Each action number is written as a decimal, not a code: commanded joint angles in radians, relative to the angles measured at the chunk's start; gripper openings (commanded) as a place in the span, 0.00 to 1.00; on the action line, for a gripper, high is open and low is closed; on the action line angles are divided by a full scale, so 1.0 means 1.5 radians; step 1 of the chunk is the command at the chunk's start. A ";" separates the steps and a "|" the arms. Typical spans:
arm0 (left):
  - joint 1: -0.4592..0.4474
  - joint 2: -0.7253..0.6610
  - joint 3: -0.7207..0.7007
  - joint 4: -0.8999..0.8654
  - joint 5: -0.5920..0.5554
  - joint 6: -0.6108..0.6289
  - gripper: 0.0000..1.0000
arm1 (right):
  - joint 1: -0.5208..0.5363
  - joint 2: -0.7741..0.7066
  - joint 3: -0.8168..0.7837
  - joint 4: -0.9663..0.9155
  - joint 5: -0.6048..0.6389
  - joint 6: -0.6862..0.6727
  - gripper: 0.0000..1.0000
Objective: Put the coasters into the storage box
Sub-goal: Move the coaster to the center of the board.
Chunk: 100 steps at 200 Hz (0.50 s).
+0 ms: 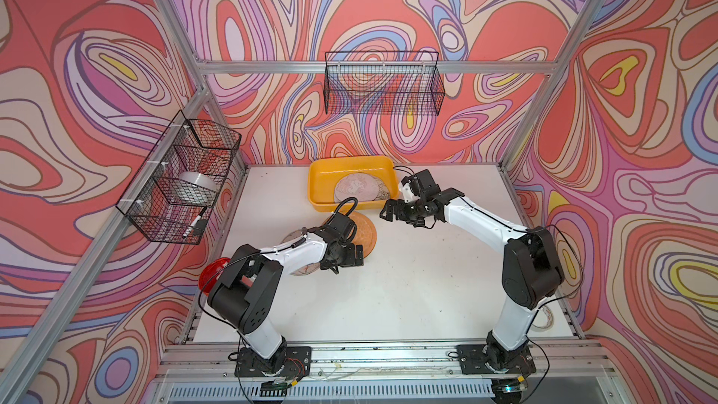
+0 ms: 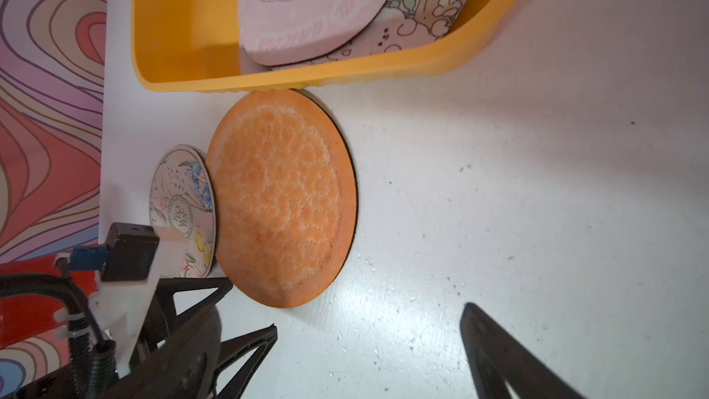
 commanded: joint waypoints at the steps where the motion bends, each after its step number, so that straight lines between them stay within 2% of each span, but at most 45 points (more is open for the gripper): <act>1: -0.006 -0.031 -0.015 -0.067 0.015 0.010 1.00 | 0.005 0.010 -0.014 0.018 -0.006 0.015 0.98; 39: 0.042 -0.049 0.062 -0.101 -0.018 0.039 1.00 | 0.018 0.031 -0.026 0.046 -0.009 0.040 0.98; 100: 0.149 0.065 0.219 -0.103 -0.076 0.122 1.00 | 0.055 0.059 -0.047 0.090 -0.009 0.093 0.98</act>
